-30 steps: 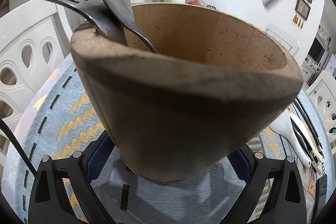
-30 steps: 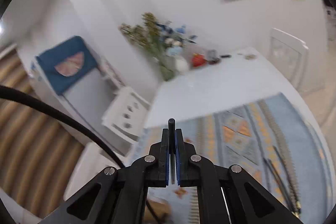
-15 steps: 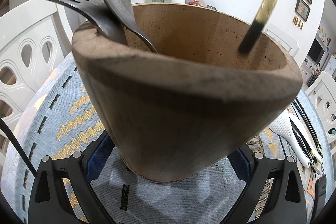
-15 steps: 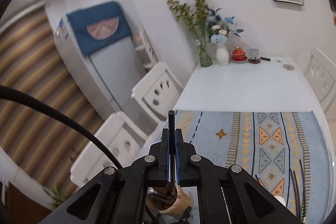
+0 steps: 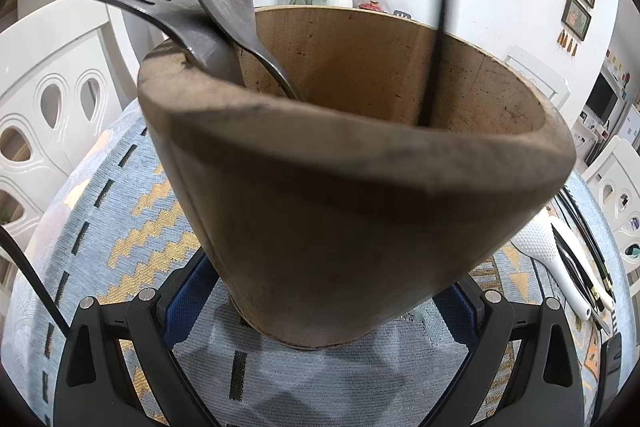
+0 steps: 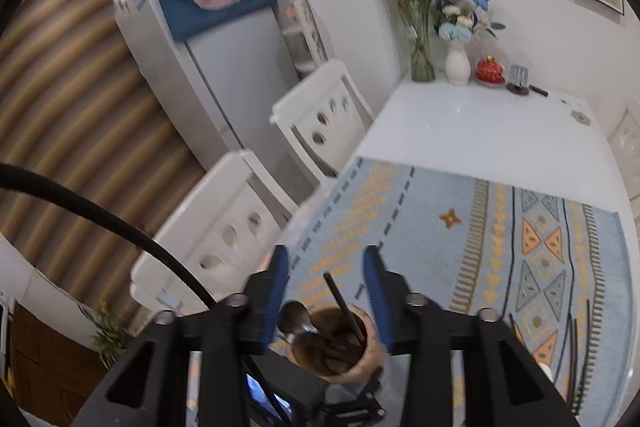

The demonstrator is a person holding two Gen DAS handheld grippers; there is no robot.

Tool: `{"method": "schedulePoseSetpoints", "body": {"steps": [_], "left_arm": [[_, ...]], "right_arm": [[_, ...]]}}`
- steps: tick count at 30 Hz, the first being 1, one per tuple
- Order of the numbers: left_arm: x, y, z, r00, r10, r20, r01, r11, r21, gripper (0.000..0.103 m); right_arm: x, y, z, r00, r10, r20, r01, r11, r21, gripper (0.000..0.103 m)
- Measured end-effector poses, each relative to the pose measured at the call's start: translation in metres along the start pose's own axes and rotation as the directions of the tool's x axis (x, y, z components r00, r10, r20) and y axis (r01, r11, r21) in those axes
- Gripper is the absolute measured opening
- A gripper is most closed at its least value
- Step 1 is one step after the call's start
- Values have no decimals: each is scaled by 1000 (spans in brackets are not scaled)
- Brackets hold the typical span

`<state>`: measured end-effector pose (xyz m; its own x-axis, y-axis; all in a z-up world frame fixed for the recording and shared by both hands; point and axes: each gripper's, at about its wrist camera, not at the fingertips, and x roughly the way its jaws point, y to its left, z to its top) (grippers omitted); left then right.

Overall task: Organize utensils
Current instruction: 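Lower the chopstick into the cup and open the right gripper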

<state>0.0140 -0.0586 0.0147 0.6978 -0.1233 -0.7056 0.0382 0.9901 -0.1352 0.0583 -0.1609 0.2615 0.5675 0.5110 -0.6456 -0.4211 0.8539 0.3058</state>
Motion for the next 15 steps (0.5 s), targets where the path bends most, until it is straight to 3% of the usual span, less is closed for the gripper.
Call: {"method": "schedulePoseSetpoints", "body": {"steps": [6, 15], "left_arm": [[-1, -3, -1, 1000, -1, -1, 1, 1000, -1, 99], [0, 0, 3, 1000, -1, -2, 1, 1000, 0, 99]], "right_arm": [[-18, -9, 5, 998, -23, 52, 23, 1000, 11, 47], [-38, -68, -2, 991, -122, 48, 114, 982, 150, 47]]}}
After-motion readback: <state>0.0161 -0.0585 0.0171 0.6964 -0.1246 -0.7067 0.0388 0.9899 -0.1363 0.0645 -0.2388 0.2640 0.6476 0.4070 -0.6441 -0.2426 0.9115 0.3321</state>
